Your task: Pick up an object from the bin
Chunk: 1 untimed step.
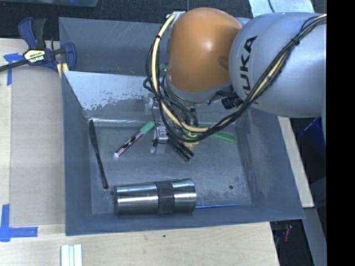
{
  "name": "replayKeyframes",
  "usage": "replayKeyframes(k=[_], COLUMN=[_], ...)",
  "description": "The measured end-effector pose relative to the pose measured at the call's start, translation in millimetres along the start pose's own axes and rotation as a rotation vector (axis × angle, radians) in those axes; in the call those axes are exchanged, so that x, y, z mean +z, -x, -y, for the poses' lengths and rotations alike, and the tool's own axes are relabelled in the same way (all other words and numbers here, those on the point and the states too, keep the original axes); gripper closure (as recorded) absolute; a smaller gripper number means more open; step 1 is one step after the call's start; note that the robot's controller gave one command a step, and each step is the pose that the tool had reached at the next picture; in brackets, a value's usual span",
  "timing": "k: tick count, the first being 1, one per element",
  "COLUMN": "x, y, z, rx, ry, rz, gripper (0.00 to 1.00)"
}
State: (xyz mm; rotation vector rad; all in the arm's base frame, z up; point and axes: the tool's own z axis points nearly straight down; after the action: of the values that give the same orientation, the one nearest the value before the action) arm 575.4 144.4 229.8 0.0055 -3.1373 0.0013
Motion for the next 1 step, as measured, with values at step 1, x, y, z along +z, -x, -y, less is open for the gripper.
replayKeyframes(k=[1], x=[-5.1], y=[1.1], z=[0.9], rx=[0.004], ry=[0.002], rz=[0.008], gripper=[0.00])
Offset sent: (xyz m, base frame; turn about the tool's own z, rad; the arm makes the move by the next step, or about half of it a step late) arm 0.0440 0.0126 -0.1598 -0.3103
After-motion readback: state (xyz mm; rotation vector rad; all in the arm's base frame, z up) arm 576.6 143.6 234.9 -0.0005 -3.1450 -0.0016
